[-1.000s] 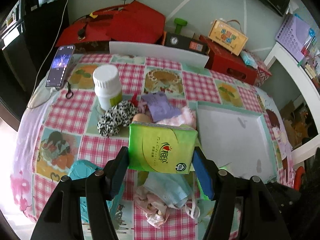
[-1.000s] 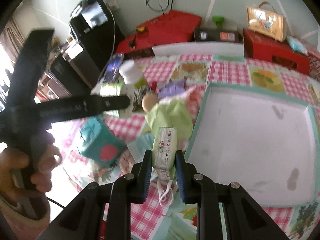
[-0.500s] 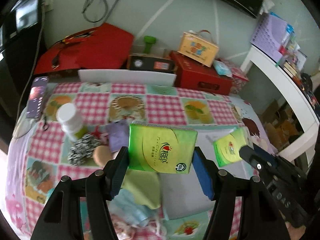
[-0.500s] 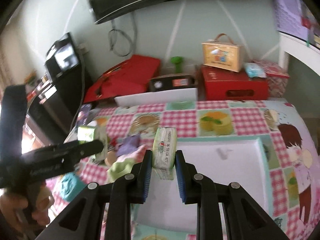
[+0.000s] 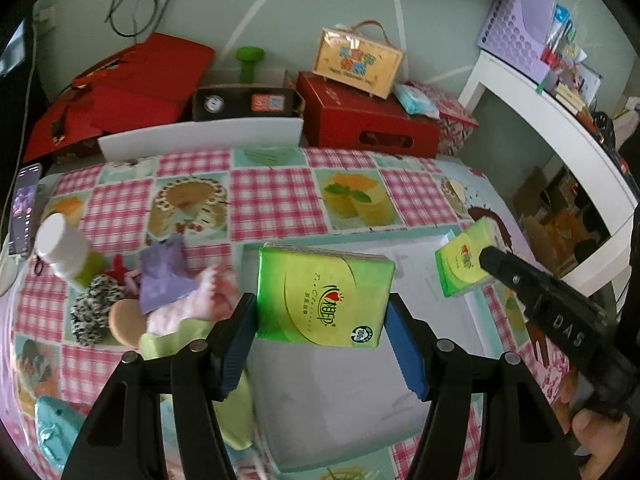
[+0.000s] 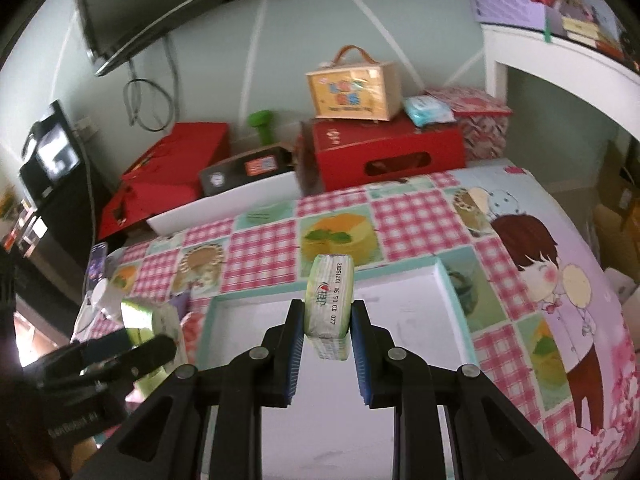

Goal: Organize soft objects
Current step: 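Carry both packs over the tray while the left tool releases the green tissue pack inside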

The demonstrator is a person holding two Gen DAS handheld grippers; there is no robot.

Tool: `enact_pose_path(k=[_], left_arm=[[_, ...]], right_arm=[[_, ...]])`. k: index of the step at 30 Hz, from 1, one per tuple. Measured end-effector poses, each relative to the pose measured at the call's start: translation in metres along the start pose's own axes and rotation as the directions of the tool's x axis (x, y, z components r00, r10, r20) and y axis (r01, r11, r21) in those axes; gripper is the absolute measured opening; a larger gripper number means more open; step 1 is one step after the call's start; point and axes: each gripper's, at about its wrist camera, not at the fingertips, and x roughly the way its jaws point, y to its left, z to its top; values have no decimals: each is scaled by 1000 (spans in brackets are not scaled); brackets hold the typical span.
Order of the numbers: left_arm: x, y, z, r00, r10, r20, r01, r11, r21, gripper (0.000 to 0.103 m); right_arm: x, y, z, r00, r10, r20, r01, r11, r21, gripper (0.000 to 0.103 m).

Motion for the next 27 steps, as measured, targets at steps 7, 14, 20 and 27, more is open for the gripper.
enact_pose_path(k=[7, 14, 20, 27], left_arm=[[43, -21, 2, 998, -7, -64, 9, 999, 32, 65], [78, -29, -8, 993, -9, -118, 15, 999, 47, 65], [95, -28, -12, 990, 11, -139, -4, 999, 45, 65], [103, -28, -15, 988, 29, -150, -22, 998, 51, 65]], right_arm=[[18, -21, 12, 997, -82, -15, 82, 996, 40, 25], [45, -39, 3, 989, -129, -69, 134, 989, 60, 25], [64, -50, -6, 982, -148, -115, 156, 986, 66, 25], [71, -58, -13, 971, -195, -140, 206, 976, 68, 25]])
